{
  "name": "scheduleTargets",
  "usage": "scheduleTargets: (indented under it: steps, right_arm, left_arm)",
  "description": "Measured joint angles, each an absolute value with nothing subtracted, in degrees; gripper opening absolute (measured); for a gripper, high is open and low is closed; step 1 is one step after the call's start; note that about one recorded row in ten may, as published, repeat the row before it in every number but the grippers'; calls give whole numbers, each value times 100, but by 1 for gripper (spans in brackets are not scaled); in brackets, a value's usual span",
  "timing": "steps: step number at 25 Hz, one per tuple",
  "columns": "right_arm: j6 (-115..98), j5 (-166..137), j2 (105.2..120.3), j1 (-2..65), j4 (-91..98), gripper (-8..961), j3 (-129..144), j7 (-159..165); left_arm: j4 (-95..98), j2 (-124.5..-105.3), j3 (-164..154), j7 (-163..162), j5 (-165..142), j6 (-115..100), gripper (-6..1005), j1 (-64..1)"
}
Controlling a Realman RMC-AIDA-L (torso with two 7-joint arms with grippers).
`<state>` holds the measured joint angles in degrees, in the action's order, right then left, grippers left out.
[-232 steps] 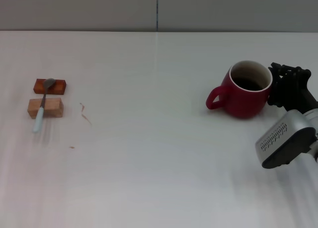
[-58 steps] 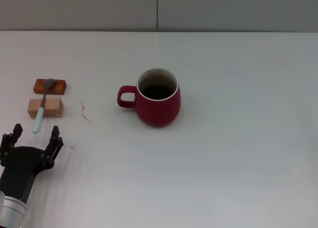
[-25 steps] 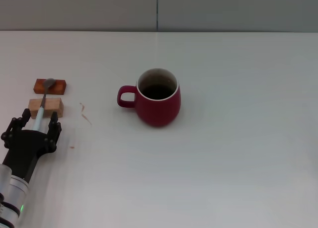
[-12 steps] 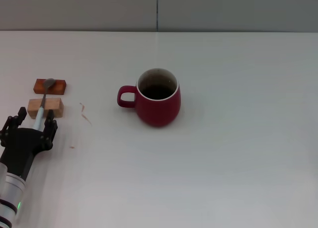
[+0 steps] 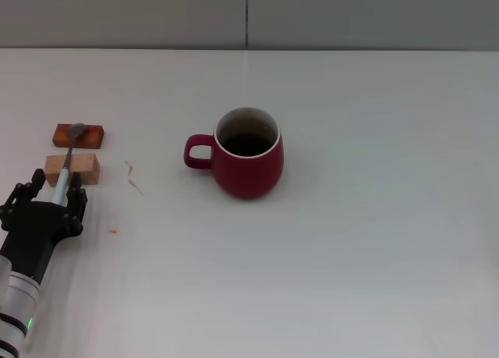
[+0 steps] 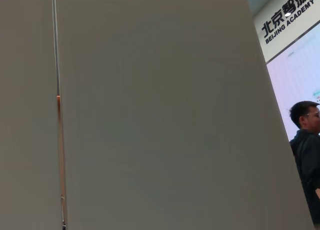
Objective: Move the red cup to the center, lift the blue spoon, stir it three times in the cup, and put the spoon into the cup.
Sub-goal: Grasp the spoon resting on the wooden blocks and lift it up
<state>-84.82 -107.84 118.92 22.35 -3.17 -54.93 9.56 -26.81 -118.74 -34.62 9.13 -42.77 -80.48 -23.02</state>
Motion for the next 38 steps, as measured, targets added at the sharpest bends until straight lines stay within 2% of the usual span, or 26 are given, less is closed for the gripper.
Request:
scheduleTargets:
  steps: [5,16,24,29,38]
  right_arm:
    - [-8481,-10784,11892,2247,-317,705,-5493,954]
    - [-8484,-10784,11891,2244,-316,706,-5493,949]
    - [-8537,-10784,11891,2229,-316,705,-5488,949]
    - [-8542,-10784,11891,2218,-316,705,-5393,949]
    - [-8570,-10784,11891,2214,-316,704,-5351,949]
  left_arm:
    - [-2681,-11874,-3463,914,-4280,-7984,521,-2313]
    - [-2683,-11874,-3463,915,-4312,-7916,509,-2329]
    - [-2672,-11870,-3244,915,-4697,-7889,450,-2287]
    - [-2671,-11859,-3204,915,-4730,-7892,328,-2269]
    - [-2654,-11856,-3173,915,-4728,-7907,324,-2248]
